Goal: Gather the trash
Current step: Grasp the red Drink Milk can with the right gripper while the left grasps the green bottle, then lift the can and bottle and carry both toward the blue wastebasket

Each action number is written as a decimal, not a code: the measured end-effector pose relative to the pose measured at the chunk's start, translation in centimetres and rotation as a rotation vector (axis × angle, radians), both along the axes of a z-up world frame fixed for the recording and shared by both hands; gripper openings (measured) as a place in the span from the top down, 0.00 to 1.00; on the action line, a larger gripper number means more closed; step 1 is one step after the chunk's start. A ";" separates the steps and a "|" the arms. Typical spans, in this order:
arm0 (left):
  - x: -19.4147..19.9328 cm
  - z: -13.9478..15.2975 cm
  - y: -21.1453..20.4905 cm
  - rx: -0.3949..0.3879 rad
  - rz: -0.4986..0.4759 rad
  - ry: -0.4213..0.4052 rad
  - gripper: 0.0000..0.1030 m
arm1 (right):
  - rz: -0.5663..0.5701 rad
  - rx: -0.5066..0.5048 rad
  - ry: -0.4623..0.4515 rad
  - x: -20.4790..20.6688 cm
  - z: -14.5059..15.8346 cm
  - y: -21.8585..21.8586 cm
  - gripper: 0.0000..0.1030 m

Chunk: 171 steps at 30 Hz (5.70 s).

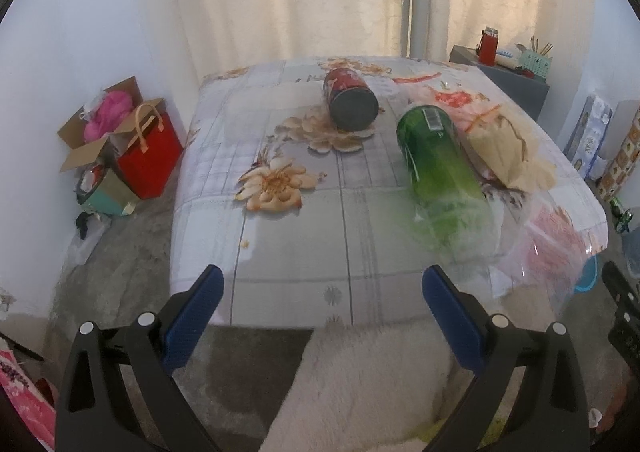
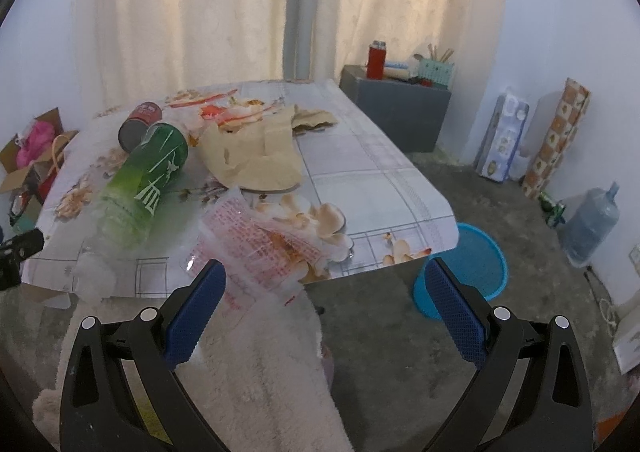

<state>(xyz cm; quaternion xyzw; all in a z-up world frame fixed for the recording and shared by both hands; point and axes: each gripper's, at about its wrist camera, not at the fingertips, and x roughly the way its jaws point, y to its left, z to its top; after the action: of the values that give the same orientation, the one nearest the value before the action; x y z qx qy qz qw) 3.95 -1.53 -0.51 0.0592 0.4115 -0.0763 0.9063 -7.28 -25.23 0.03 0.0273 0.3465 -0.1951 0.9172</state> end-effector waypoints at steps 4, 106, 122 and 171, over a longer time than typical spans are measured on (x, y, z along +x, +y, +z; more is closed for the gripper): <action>1.7 0.1 0.3 -0.089 -0.057 -0.015 0.05 | 0.067 0.106 -0.042 0.4 -0.1 -1.6 0.08; 15.0 3.7 -1.2 -0.558 -0.183 0.187 0.62 | 0.385 0.933 -0.002 16.0 9.0 -18.7 0.40; 13.6 0.8 1.1 -0.394 -0.206 0.202 0.37 | 0.404 0.975 0.065 17.5 5.2 -17.4 0.40; 12.4 5.6 0.0 -0.580 0.032 0.081 0.46 | 0.322 1.073 -0.051 12.3 3.6 -20.3 0.40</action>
<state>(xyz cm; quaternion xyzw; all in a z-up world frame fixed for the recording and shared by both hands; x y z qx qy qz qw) 16.35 -1.52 5.05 -0.2121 0.4091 -0.1786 0.8694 4.98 -45.48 3.66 0.4418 0.3744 0.1519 0.8010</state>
